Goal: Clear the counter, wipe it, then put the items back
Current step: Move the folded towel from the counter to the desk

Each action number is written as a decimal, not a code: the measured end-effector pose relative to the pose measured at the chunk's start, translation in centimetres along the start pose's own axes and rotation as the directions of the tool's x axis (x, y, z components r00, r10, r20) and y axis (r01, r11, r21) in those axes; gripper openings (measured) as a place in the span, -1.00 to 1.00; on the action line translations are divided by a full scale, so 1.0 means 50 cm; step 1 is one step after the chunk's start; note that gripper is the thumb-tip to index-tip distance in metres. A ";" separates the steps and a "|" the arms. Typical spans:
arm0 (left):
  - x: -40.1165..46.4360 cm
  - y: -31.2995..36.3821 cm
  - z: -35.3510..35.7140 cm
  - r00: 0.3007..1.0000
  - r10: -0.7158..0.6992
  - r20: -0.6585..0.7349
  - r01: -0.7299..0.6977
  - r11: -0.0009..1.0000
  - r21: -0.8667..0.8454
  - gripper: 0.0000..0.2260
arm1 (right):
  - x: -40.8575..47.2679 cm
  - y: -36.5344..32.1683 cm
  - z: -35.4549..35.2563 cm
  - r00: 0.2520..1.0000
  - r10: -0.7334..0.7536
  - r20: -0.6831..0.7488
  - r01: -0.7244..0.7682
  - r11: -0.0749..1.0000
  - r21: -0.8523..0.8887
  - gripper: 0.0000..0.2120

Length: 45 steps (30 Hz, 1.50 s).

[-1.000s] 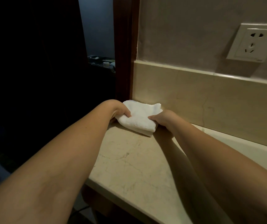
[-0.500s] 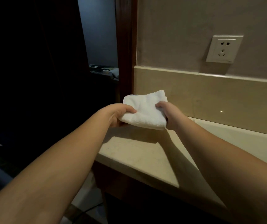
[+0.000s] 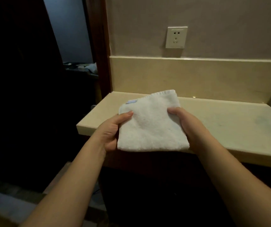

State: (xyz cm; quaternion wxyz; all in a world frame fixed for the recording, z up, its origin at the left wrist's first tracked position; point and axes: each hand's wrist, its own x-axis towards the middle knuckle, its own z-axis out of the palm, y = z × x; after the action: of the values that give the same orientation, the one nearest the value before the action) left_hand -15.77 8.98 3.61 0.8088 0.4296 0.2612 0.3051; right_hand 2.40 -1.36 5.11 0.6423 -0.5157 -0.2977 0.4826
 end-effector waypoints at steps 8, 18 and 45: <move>-0.052 -0.200 0.120 0.999 0.023 0.042 -0.029 0.988 0.155 -0.57 | -0.206 0.096 -0.186 0.946 -0.165 -0.278 0.102 0.969 -0.226 -0.73; -0.058 -0.396 0.351 0.971 -0.125 0.203 0.049 0.938 0.342 -0.70 | -0.437 0.135 -0.410 0.771 -0.167 -0.614 0.056 0.979 -0.196 -0.86; -0.283 -1.077 1.242 0.475 -0.636 0.608 0.012 0.696 0.718 -0.75 | -1.225 0.165 -1.073 0.024 0.028 -0.999 0.105 0.994 0.030 -0.83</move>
State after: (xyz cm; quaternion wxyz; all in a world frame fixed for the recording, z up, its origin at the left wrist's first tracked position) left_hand 31.65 -58.41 -9.42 0.6829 0.6989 0.0161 -0.2121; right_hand 25.18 -78.22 -11.29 0.7041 -0.6663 0.2449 -0.0187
